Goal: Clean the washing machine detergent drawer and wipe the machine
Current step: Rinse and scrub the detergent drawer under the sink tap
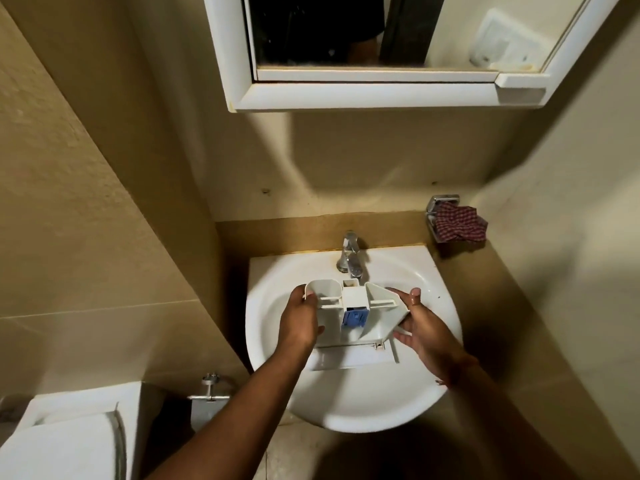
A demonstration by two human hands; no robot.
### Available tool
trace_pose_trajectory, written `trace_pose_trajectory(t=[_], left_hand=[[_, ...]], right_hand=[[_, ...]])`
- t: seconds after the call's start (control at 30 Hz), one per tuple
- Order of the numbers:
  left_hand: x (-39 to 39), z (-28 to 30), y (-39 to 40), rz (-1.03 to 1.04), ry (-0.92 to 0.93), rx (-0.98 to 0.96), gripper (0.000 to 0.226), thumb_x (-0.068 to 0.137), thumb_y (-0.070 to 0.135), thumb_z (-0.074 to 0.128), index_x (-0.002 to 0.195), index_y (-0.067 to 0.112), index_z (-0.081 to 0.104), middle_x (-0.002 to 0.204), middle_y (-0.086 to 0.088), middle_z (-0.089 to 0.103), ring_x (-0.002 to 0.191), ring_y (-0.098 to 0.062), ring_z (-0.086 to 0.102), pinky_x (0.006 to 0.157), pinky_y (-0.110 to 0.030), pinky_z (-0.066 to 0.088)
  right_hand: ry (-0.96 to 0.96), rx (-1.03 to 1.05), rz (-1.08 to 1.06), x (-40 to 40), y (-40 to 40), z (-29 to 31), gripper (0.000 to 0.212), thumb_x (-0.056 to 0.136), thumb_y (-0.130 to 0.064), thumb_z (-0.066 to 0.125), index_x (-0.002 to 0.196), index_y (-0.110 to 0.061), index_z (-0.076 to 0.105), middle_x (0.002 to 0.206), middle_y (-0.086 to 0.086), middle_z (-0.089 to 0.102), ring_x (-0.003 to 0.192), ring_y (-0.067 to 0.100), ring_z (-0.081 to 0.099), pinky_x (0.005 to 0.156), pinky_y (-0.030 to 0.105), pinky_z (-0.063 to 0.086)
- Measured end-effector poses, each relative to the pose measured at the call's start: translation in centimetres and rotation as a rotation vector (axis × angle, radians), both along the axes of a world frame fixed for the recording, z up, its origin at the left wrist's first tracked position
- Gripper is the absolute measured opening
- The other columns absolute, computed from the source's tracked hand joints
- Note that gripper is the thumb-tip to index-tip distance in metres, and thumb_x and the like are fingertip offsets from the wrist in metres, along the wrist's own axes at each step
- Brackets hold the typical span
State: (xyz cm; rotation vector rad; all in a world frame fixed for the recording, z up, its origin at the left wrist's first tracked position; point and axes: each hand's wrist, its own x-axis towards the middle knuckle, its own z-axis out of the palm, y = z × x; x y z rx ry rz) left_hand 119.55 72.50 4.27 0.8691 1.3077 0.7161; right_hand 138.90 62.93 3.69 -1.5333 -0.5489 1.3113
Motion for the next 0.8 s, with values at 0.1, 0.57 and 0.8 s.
trace_pose_trajectory(t=[0.1,0.57,0.8], left_hand=[[0.6,0.6,0.1,0.037,-0.016,-0.026,0.029,0.102,0.019,0.039,0.127,0.020,0.053,0.121,-0.007,0.055,0.099,-0.018,0.052,0.082,-0.048,0.058],[3.1,2.9,-4.7,0.178,0.028,0.171,0.043,0.101,0.047,0.041,0.128,0.019,0.057,0.122,-0.001,0.062,0.107,-0.026,0.064,0.079,-0.040,0.059],[1.3,-0.4,-8.1,0.027,0.431,0.214,0.036,0.099,0.034,0.052,0.132,0.018,0.054,0.127,0.005,0.056,0.114,-0.014,0.052,0.094,-0.028,0.038]], right_hand=[[-0.031,0.086,0.069,1.2,-1.1,-0.4,0.043,0.093,-0.054,0.034,0.123,-0.035,0.058,0.120,-0.019,0.067,0.118,0.006,0.060,0.102,0.031,0.045],[-0.681,0.029,0.116,7.3,-0.6,-1.9,0.039,0.092,-0.017,0.052,0.131,-0.023,0.054,0.093,0.007,0.071,0.087,0.030,0.067,0.077,0.039,0.057],[-0.321,-0.063,0.140,8.5,-0.2,-0.7,0.044,0.091,-0.006,0.043,0.127,-0.027,0.057,0.116,0.005,0.065,0.102,0.028,0.065,0.065,0.053,0.061]])
